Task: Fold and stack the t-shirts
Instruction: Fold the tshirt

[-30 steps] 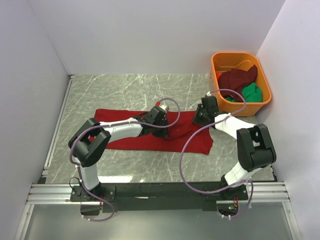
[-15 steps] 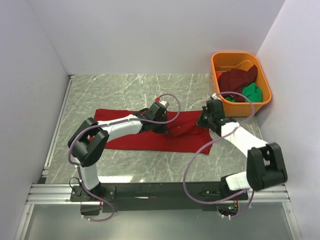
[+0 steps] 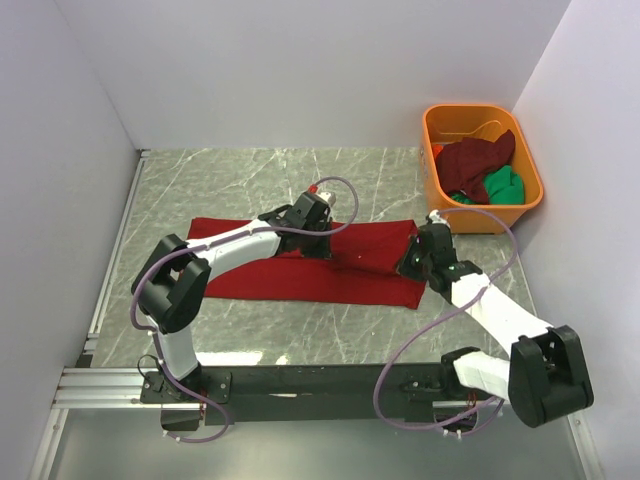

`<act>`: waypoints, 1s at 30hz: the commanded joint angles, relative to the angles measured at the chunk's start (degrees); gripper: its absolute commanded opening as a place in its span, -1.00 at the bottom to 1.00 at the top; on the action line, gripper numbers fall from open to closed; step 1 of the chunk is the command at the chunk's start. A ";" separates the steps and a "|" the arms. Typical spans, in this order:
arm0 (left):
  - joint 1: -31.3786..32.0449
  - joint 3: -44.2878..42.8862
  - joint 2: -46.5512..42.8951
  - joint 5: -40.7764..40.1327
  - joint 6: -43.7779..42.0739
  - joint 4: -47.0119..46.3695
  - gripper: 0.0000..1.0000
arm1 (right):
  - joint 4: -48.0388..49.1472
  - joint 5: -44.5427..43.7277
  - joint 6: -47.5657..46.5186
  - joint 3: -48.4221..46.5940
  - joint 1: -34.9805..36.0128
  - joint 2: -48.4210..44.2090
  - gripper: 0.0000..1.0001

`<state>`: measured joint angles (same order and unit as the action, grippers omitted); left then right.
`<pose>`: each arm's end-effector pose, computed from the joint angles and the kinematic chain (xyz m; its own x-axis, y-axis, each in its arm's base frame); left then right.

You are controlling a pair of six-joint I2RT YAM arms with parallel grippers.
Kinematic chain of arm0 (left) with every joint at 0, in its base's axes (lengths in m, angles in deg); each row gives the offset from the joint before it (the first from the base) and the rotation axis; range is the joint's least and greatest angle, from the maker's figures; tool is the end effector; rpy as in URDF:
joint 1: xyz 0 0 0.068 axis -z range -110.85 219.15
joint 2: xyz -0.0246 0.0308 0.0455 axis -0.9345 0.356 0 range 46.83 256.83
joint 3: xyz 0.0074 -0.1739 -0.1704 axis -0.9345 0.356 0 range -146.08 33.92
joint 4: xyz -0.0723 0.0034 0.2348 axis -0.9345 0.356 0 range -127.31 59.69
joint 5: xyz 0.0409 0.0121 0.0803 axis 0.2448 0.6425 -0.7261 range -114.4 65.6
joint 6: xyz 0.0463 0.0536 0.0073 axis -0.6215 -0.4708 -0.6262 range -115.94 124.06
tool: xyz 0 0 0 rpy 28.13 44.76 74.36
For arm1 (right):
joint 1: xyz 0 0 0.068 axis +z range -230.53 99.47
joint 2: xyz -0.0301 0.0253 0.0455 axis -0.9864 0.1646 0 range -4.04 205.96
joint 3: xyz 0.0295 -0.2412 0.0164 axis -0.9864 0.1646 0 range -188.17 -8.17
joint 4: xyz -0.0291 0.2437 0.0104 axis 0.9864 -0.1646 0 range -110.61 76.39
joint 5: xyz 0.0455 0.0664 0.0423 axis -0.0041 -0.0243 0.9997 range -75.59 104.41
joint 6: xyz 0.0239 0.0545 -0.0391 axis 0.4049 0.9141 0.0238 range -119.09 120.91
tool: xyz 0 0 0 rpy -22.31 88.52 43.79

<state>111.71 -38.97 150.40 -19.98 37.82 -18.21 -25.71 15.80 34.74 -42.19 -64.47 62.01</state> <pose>0.2821 -0.2652 0.1748 -0.8627 0.0401 -0.5041 0.2787 0.8695 -0.4077 0.2355 0.0691 0.1646 -0.7189 0.3722 -0.5870 0.1289 0.9013 0.4136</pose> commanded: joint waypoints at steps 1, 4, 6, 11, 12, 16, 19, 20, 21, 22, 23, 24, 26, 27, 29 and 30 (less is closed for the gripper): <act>-0.20 -2.53 -1.88 2.68 -2.64 2.00 -0.99 | 0.23 0.19 2.47 2.72 1.26 -3.11 -0.87; -0.12 -2.27 -1.09 3.74 -2.73 2.09 -0.98 | -0.38 -0.24 4.22 4.74 2.40 -4.78 -0.87; -0.12 -2.09 -0.22 5.24 -2.91 2.09 -0.95 | -0.56 -0.77 5.20 5.80 2.58 -6.18 -0.86; -0.12 -0.86 1.28 6.03 -2.12 1.30 -0.88 | -1.08 -2.52 8.54 9.14 2.58 -9.69 -0.84; -0.12 -0.25 1.46 6.21 -1.94 0.95 -0.78 | -1.26 -3.84 8.97 9.50 2.58 -10.22 -0.83; -0.12 0.72 1.20 6.47 -1.33 -0.37 -0.40 | -3.45 -5.87 10.21 10.03 2.58 -12.86 -0.78; -0.12 0.90 0.32 5.25 -1.15 -0.20 -0.15 | -5.03 -6.92 10.04 8.89 2.49 -14.53 -0.74; -0.12 0.90 -0.29 4.72 -0.89 0.24 -0.12 | -5.56 -7.27 10.03 8.45 2.58 -15.15 -0.73; -0.12 0.81 -0.65 4.11 -0.89 0.50 -0.11 | -6.09 -7.54 9.86 8.01 2.49 -15.41 -0.73; -0.12 0.72 -1.08 2.62 -0.54 0.86 -0.12 | -6.88 -7.89 9.42 7.13 2.49 -15.76 -0.72; -0.12 0.64 -2.13 2.26 -0.36 1.21 -0.12 | -7.41 -8.07 9.16 6.60 2.58 -16.20 -0.71; -0.20 0.72 -2.67 2.25 -0.19 0.95 -0.16 | -7.85 -8.15 8.98 6.25 2.67 -16.29 -0.71; -0.12 0.37 -3.37 3.22 0.08 0.95 -0.22 | -8.90 -8.68 8.72 5.20 2.84 -16.99 -0.71; -0.03 -0.32 -3.29 3.57 0.25 1.03 -0.31 | -9.34 -9.03 8.80 4.84 3.10 -17.26 -0.70; 0.32 -0.86 -3.11 3.84 0.78 1.12 -0.49 | -10.22 -9.56 8.98 4.31 3.54 -18.22 -0.69; 0.50 -0.95 -3.11 3.92 1.04 1.21 -0.60 | -10.49 -9.65 8.98 4.14 3.81 -18.58 -0.68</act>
<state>111.76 -38.20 149.98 -16.24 38.13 -16.44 -34.32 8.70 43.89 -35.13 -61.67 45.37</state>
